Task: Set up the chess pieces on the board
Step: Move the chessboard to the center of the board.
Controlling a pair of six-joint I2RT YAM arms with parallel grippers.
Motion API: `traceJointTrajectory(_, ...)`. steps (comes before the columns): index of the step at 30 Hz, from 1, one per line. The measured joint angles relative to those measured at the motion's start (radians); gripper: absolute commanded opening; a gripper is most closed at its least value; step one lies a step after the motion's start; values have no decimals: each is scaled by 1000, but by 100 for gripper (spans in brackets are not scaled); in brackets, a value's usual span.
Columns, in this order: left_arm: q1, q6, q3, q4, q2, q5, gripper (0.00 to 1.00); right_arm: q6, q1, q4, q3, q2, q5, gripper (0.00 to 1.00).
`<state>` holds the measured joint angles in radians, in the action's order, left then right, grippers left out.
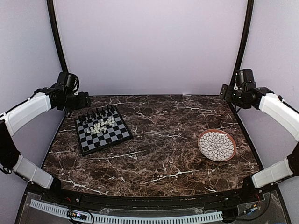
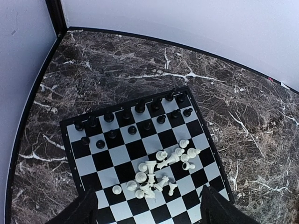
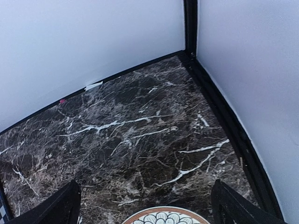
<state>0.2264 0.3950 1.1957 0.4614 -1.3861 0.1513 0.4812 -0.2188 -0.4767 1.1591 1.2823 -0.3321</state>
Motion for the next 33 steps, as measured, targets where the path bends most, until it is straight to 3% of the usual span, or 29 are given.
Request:
traceJointTrajectory(5,-37,69,-12,35,12,-19,82,2,-71,35,44,113,48,98)
traceJointTrajectory(11,-155,176,-30,48,14,-63,83,-26,-113,85,89,225,234,84)
traceJointTrajectory(20,-283,250,-32,50,-66,-129,68,-35,-169,117,188,423,471,70)
traceJointTrajectory(23,-338,267,-32,42,-101,-180,57,-34,-183,123,209,474,527,66)
traceJointTrajectory(29,-463,280,-25,-27,-166,-283,54,-37,-209,124,248,553,605,62)
traceJointTrajectory(33,-484,279,16,-58,-259,-317,54,-39,-223,128,278,591,649,58)
